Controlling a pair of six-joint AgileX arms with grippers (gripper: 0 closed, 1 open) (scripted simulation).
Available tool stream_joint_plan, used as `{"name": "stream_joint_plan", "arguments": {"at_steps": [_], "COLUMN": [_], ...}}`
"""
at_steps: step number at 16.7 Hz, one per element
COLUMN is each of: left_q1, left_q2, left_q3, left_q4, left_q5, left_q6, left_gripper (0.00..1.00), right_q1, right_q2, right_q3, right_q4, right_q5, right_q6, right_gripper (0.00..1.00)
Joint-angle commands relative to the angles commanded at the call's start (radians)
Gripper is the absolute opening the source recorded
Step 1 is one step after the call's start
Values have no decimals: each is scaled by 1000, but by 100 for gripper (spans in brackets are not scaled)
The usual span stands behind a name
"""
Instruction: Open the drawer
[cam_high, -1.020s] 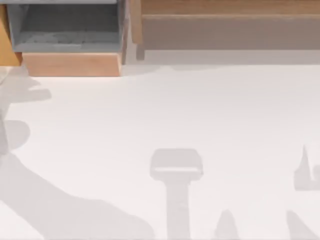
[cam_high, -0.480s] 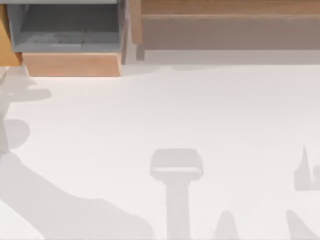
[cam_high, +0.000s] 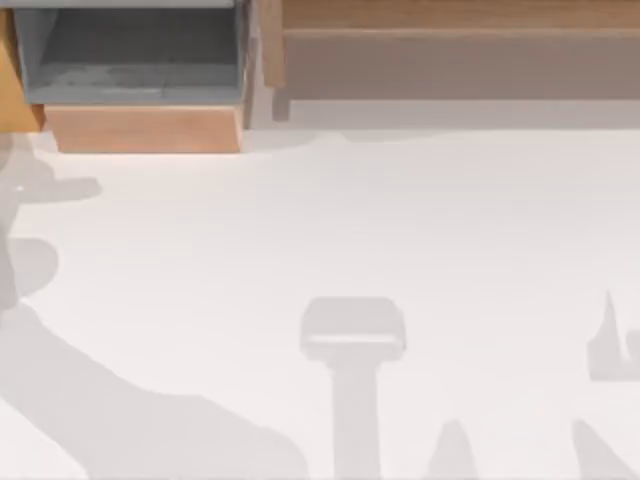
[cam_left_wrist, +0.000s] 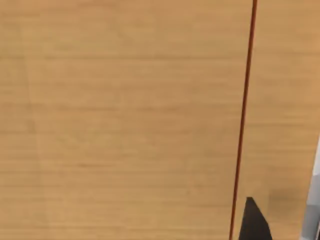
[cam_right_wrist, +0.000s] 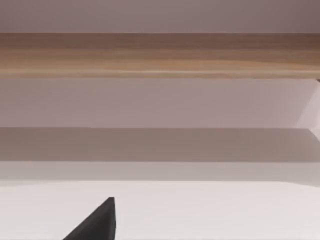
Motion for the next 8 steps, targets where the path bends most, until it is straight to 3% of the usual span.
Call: {"name": "stream_joint_plan", "arguments": {"at_steps": [8], "left_q1": [0], "left_q2": [0], "left_q3": [0], "left_q4": [0], "left_q5": [0], "left_q6": [0], "left_gripper": [0], "right_q1": [0], "right_q2": [0], "right_q3": [0], "right_q4": [0], "right_q5": [0], "right_q6": [0], "right_gripper": [100]}}
